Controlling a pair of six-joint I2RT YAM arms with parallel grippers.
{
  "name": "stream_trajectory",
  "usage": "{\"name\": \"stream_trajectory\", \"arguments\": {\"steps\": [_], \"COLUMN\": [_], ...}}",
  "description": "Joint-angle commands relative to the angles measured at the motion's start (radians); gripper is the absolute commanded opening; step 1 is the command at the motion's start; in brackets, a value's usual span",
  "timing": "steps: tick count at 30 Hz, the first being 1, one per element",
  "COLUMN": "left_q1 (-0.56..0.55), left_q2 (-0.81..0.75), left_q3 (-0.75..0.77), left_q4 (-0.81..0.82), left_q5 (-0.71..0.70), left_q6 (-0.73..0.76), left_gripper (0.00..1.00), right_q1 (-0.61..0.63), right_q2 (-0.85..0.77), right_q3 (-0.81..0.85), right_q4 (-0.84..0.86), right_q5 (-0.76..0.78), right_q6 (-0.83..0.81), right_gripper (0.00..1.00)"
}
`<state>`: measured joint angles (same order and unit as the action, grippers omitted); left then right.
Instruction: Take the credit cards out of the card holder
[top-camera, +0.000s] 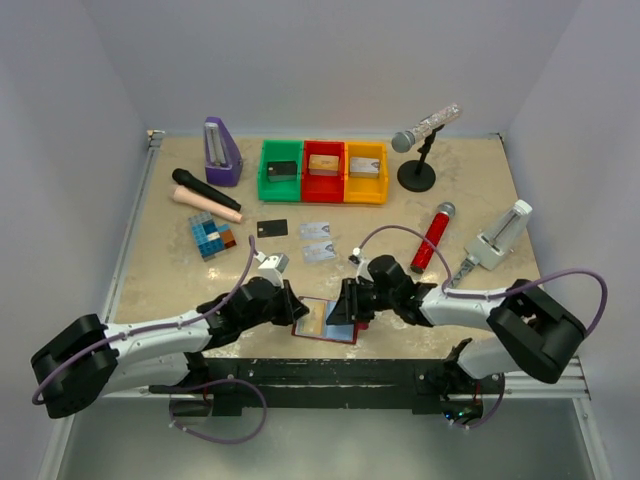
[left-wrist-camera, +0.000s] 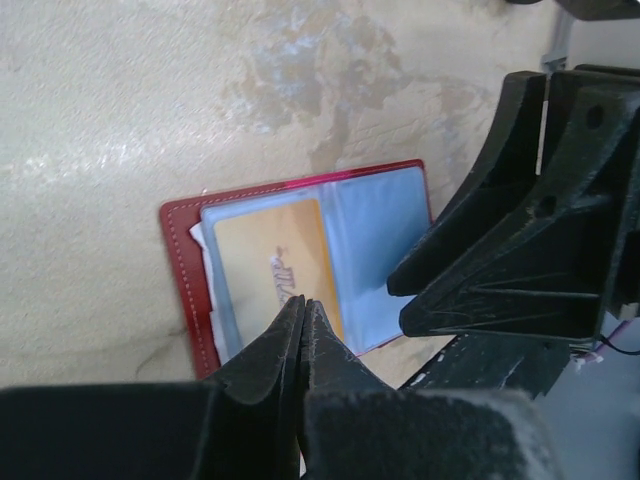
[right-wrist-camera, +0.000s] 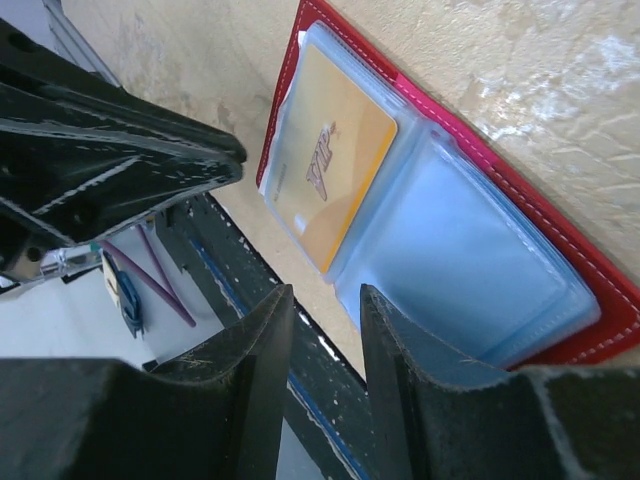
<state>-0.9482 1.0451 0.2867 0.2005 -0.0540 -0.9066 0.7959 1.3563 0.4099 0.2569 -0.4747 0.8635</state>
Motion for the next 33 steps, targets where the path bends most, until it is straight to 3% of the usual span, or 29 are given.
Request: {"name": "stream_trajectory", "arguments": {"steps": [1,23,33], "left_q1": [0.006,-0.035,-0.054], "left_q2": [0.038,0.033,0.006], "left_q3": [-0.02,-0.138,-0.184], "left_q4": [0.068,0.103,0.116], "left_q5": [-0.03,-0.067,-0.086], "left_q6": [-0.029,-0.112,-0.149], "left_gripper": [0.0,0.0,0.0], "right_q1": [0.035,0.048,0.048], "right_q2": [0.052,0.204,0.175], "right_q3": [0.056,0.095,0.178], "right_q4": [0.091,0.142,-0.056], "right_q5": [-0.007,0.015,0.044], "right_q6": [0.042,0.091,-0.018], "right_gripper": [0.38,0.36,0.35]}}
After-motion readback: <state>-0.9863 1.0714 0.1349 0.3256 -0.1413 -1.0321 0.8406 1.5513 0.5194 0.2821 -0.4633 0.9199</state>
